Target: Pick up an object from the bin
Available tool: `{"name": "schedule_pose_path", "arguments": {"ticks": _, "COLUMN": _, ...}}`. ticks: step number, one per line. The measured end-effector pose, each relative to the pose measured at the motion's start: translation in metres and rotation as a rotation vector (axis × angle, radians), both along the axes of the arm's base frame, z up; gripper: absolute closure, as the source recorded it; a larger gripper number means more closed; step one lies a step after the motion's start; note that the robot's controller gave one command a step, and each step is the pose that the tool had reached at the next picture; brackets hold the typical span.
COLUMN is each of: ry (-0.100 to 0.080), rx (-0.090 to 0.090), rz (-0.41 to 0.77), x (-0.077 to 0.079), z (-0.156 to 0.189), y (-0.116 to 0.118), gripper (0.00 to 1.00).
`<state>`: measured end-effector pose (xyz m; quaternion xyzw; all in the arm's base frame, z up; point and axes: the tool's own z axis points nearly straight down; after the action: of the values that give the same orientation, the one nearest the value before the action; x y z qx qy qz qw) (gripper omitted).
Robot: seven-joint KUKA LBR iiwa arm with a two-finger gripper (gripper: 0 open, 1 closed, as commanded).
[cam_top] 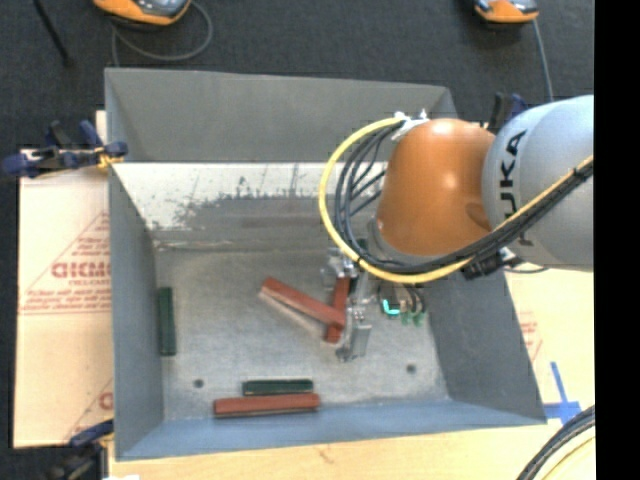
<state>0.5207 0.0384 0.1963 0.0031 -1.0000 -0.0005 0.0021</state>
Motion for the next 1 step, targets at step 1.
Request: {"name": "schedule_pose_path", "arguments": {"ticks": 1, "ry": -0.002, "rx": -0.003, "rz": 0.062, "x": 0.0432, "z": -0.0722, "y": -0.0083, "gripper": 0.00}}
